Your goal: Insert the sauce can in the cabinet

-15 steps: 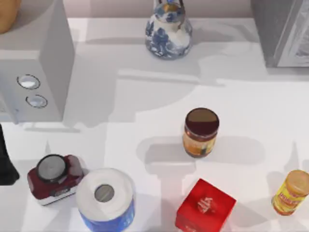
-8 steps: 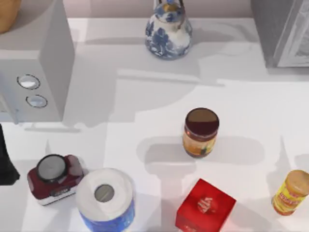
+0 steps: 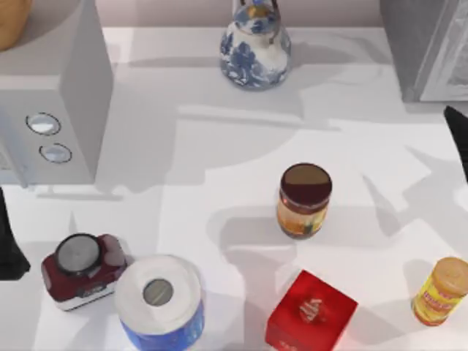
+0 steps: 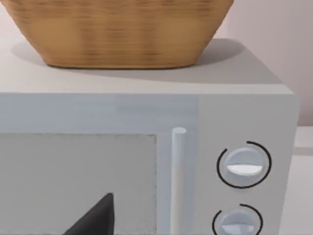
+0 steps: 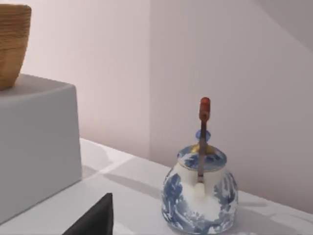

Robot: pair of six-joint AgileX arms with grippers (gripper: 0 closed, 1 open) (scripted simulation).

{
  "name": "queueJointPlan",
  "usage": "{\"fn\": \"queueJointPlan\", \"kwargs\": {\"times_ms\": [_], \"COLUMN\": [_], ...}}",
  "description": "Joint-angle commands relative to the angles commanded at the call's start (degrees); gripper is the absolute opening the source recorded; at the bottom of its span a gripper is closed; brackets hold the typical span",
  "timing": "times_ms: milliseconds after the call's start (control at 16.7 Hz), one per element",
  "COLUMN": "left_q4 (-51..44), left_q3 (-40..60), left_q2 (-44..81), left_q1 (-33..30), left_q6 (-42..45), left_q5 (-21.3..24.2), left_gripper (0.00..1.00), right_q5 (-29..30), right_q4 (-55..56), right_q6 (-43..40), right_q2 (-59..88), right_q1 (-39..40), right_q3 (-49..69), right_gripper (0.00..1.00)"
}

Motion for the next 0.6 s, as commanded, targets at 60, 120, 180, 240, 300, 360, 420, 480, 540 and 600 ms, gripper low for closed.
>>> {"fn": "queueJointPlan", "kwargs": {"times_ms": [60, 120, 180, 240, 300, 360, 420, 480, 540, 600], "left_q4": [0.0, 0.0, 0.0, 0.0, 0.0, 0.0, 0.0, 0.0, 0.0, 0.0], "left_q3": [0.0, 0.0, 0.0, 0.0, 0.0, 0.0, 0.0, 0.0, 0.0, 0.0], "left_q2": [0.0, 0.0, 0.0, 0.0, 0.0, 0.0, 0.0, 0.0, 0.0, 0.0], "left_q1": [0.0, 0.0, 0.0, 0.0, 0.0, 0.0, 0.0, 0.0, 0.0, 0.0], "left_q6": [0.0, 0.0, 0.0, 0.0, 0.0, 0.0, 0.0, 0.0, 0.0, 0.0], "left_q5": [0.0, 0.0, 0.0, 0.0, 0.0, 0.0, 0.0, 0.0, 0.0, 0.0], "left_gripper": [1.0, 1.0, 1.0, 1.0, 1.0, 1.0, 1.0, 1.0, 1.0, 1.0], "right_q5": [-3.55, -7.12, -10.69, -14.25, -17.77, -21.22, -24.6, -27.87, -31.04, -34.05], "right_q4": [4.42, 8.9, 13.4, 17.88, 22.33, 26.71, 30.98, 35.12, 39.1, 42.84], "right_q6": [0.17, 0.35, 0.54, 0.73, 0.93, 1.12, 1.31, 1.49, 1.65, 1.8], "right_q2": [6.68, 13.51, 20.41, 27.31, 34.17, 40.91, 47.49, 53.85, 59.94, 65.66], "right_q1": [0.08, 0.12, 0.13, 0.13, 0.14, 0.15, 0.18, 0.24, 0.32, 0.45], "right_q3": [2.17, 4.38, 6.6, 8.81, 11.0, 13.16, 15.27, 17.31, 19.29, 21.17], "right_gripper": [1.0, 1.0, 1.0, 1.0, 1.0, 1.0, 1.0, 1.0, 1.0, 1.0]}}
